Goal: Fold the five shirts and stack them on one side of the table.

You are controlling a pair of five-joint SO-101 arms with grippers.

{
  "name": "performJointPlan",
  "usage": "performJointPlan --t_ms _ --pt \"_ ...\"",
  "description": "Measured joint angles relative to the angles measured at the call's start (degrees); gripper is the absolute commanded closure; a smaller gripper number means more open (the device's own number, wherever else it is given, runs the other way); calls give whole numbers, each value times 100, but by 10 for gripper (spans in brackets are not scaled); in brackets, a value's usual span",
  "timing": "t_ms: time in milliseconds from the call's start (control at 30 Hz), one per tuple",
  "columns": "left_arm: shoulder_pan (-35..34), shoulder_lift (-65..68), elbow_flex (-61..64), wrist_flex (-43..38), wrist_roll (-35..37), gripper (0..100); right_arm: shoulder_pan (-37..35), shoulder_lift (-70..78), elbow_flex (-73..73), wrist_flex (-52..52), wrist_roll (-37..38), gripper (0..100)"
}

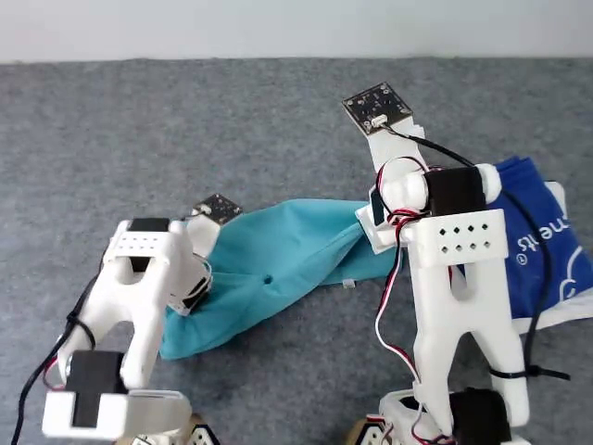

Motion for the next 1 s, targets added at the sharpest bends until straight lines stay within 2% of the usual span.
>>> performJointPlan --t_ms 167,300,633,1000 --pt "0 -633 -536 914 0 964 0 0 0 0 0 989" --pt "0 -1081 -756 1231 0 964 0 0 0 0 0 989" --pt "0 -2084 -879 1231 -9 987 0 0 0 0 0 989" --pt "0 -3244 -2497 1231 105 988 0 -369 -510 -70 -158 989"
